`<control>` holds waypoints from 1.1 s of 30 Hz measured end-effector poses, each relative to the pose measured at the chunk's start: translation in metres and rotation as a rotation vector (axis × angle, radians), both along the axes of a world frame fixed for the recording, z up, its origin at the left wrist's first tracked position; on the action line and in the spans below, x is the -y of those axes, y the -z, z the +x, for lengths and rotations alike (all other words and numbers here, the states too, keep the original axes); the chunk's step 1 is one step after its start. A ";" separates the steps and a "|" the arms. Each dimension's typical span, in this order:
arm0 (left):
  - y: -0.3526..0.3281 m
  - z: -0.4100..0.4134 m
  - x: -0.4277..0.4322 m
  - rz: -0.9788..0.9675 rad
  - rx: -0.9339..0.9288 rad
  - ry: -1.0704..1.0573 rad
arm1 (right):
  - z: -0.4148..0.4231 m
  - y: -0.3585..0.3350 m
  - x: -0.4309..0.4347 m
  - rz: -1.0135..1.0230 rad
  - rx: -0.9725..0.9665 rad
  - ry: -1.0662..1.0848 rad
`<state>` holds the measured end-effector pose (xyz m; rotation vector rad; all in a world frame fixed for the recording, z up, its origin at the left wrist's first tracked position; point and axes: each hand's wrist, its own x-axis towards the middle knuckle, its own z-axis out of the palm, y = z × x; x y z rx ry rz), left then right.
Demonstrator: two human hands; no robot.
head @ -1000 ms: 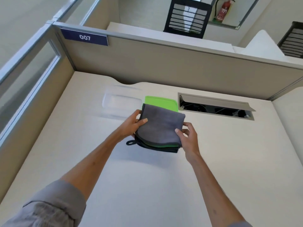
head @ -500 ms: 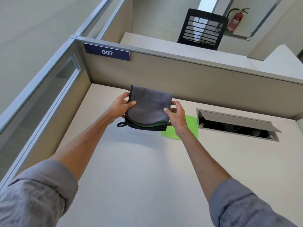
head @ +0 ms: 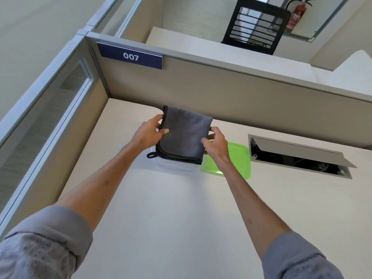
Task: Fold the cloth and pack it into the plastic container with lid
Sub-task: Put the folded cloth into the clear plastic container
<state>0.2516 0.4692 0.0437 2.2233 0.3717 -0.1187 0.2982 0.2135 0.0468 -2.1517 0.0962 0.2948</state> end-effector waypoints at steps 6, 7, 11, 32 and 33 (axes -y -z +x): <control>0.008 -0.004 0.001 0.418 -0.014 0.071 | -0.008 0.005 0.003 -0.345 0.108 -0.108; 0.009 -0.006 0.001 0.460 -0.021 0.094 | -0.010 0.006 0.005 -0.399 0.097 -0.128; 0.011 -0.016 0.002 0.626 0.009 0.167 | -0.014 0.008 0.002 -0.666 0.170 -0.282; -0.019 -0.005 0.017 0.655 0.229 0.117 | -0.003 -0.008 -0.012 -0.615 0.516 -0.385; -0.018 -0.003 0.018 0.674 0.214 0.162 | 0.001 -0.007 -0.014 -0.642 0.512 -0.436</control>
